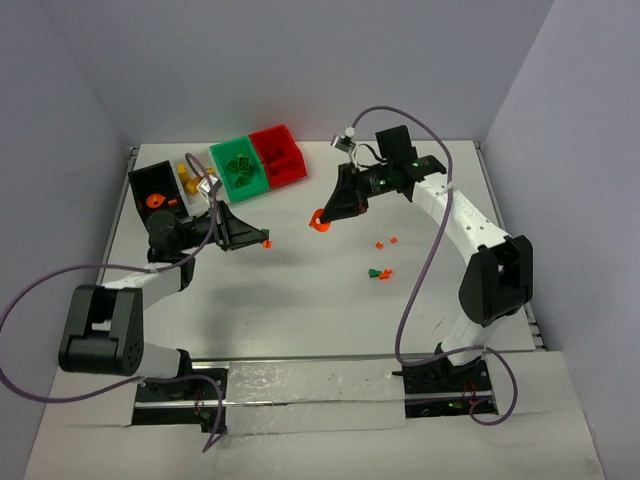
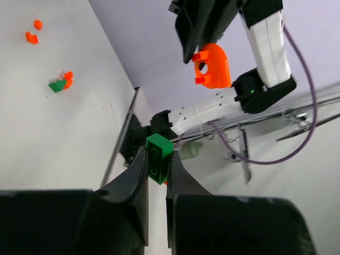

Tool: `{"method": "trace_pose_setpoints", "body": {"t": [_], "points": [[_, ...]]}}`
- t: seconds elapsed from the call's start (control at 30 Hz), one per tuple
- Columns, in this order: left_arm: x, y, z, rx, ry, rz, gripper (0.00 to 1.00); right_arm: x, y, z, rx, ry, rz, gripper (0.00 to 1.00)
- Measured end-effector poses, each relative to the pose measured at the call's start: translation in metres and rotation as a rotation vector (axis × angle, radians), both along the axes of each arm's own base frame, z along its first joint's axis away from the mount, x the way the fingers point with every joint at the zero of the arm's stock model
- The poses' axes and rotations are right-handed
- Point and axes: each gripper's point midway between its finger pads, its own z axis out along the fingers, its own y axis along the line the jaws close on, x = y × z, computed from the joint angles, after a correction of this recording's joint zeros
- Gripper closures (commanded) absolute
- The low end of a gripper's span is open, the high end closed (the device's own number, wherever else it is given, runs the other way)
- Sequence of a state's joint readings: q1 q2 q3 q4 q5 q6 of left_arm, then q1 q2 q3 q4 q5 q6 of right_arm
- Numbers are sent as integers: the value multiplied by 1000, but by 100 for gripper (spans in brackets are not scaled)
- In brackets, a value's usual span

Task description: Sort the legos into containers by color

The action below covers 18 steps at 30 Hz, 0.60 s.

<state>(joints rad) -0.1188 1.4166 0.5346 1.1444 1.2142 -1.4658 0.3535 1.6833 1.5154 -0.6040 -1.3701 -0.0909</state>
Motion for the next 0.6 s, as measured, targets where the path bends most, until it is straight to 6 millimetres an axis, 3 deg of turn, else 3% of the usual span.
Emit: {"method": "trace_pose_setpoints", "body": {"t": [0.07,0.17,0.3,0.4,0.6], "points": [[-2,1,2,31,-75,13,100,1,1,-9,-31,8,-13,100],[3,1,2,90,-166,34,100,17,3,-38,-137,14,-83,100],[26,5,-6,207,-231,106,100,48,-1,-100,-363,19,-224,100],[43,11,-19,318,-248,171,100,62,-12,-146,-536,27,-328,100],[51,27,-59,501,-189,243,100,77,-25,-199,-763,7,-455,100]]}}
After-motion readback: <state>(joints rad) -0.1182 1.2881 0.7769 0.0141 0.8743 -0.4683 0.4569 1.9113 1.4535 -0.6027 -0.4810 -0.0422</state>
